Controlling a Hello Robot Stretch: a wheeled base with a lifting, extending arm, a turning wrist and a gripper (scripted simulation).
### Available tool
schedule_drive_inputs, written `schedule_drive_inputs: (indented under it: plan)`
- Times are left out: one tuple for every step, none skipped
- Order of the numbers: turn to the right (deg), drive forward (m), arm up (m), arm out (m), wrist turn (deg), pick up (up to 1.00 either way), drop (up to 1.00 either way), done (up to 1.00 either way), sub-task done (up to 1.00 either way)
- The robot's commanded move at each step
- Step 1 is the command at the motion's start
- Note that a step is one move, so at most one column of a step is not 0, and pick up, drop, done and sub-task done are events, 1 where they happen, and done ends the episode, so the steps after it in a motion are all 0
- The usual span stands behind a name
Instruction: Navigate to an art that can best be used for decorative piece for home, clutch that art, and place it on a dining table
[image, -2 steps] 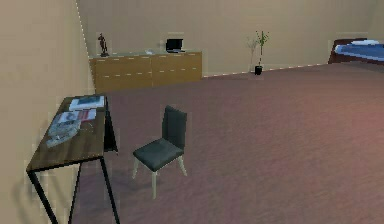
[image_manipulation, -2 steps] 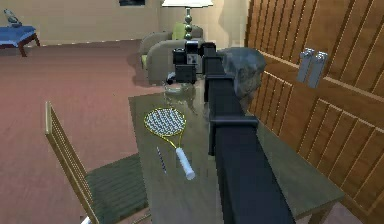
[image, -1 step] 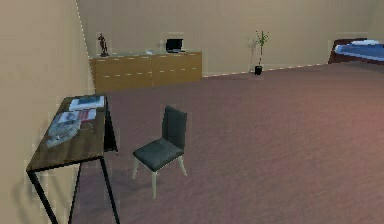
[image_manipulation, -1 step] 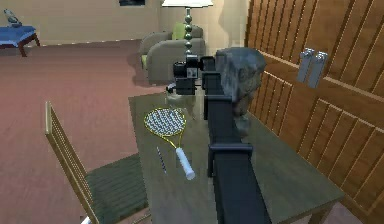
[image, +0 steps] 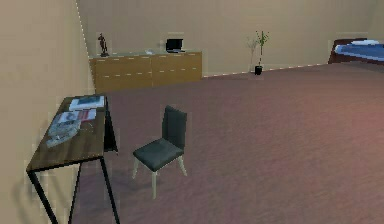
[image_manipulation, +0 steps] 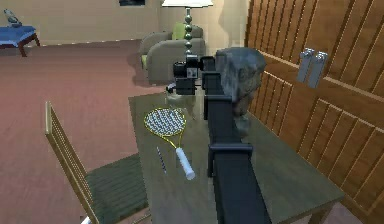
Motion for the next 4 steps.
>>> schedule_drive_inputs:
  plan:
    - [0.0, 0.0, 0.0, 0.0, 0.0, 0.0, 1.0, 0.0, 0.0]
    - [0.0, 0.0, 0.04, 0.0, 0.0, 0.0, 0.0, 0.0, 0.0]
    - [0.0, 0.0, 0.0, -0.08, 0.0, 0.0, 0.0, 0.0, 0.0]
    - [0.0, 0.0, 0.0, 0.0, 0.0, 0.0, 0.0, 1.0, 0.0]
